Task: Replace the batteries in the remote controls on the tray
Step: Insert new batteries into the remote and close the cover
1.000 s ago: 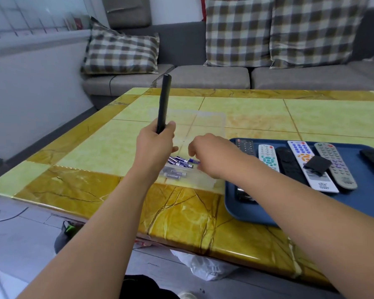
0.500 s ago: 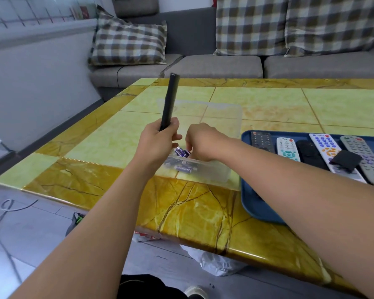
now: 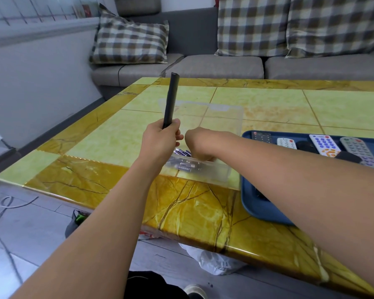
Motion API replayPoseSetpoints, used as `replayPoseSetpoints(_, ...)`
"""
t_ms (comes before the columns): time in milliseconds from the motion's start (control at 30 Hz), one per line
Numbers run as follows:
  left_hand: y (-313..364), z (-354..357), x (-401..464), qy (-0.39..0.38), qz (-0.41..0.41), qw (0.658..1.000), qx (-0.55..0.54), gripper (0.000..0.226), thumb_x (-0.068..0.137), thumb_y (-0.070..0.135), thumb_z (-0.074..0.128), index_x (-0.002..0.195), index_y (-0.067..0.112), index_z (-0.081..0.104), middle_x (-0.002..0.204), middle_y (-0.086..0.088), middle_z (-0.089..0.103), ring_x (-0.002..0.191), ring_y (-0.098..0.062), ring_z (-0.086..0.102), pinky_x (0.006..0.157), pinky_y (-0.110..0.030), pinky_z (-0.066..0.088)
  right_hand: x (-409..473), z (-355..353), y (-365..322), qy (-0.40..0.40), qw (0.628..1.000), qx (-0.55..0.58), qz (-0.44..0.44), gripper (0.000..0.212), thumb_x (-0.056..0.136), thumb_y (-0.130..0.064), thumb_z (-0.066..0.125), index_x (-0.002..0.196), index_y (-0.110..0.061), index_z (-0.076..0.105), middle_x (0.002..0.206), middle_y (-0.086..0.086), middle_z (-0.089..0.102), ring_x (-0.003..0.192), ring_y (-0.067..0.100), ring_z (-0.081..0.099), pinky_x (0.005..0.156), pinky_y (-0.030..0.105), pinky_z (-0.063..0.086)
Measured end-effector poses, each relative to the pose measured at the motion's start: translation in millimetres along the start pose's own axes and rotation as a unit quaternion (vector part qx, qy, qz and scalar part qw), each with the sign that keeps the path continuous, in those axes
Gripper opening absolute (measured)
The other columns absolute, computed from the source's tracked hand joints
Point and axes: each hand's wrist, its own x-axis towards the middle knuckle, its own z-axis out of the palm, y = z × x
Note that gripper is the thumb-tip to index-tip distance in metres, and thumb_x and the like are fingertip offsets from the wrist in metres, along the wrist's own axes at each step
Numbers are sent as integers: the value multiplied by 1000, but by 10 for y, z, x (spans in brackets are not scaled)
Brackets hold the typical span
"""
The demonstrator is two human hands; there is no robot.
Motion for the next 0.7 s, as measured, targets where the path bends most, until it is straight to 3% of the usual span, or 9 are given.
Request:
replayPoseSetpoints(167,-9,13,3,0,-4,1000,-4,20,102,26,56,86,16,62,76,2,61,85,-18,70,69,-27,53,7,12,8,25,1000,8,-13,32,92,-8,60,63,-10,46,62,5,48,53,18,46,46,26,35)
replayPoseSetpoints(233,-6,16,2,10,-2,1000,-9,20,102,25,56,87,14,63,76,1,61,82,-18,70,65,-27,53,-67,21,93,88,993,78,-21,33,93,-12,60,64,-12,43,65,5,46,58,22,49,47,27,34)
replayPoseSetpoints(300,47,38,-25,39,5,999,-28,19,101,24,56,92,10,65,79,-1,64,71,-16,70,59,-26,53,-267,2,202,160,974,159,-32,25,93,-15,63,70,-10,53,70,5,54,64,24,56,53,30,42)
replayPoseSetpoints(400,205,144,-153,73,8,995,-63,20,101,24,56,87,11,63,81,-5,71,53,-14,65,53,-26,53,-686,11,386,208,940,265,-54,14,94,-22,66,85,-11,67,71,-2,64,61,12,60,54,25,44)
replayPoseSetpoints(467,346,304,-301,37,1,996,-84,25,100,25,58,81,9,62,73,-6,68,48,-13,60,50,-24,51,-990,45,576,211,895,390,-43,14,95,-21,65,88,-9,67,65,-2,66,48,7,58,46,19,43)
replayPoseSetpoints(567,505,587,-519,-65,-24,989,-132,29,97,29,63,80,7,66,64,-4,62,44,-12,51,44,-24,44,-1320,90,956,183,787,589,-14,14,97,-12,62,96,1,65,74,10,70,48,8,56,44,20,43)
replayPoseSetpoints(700,706,1131,-862,-185,-59,969,-151,26,91,33,72,90,7,71,71,-2,66,45,-10,48,42,-20,40,-1722,170,1494,147,708,691,4,10,99,-8,57,95,-1,64,82,13,69,54,10,55,47,18,44)
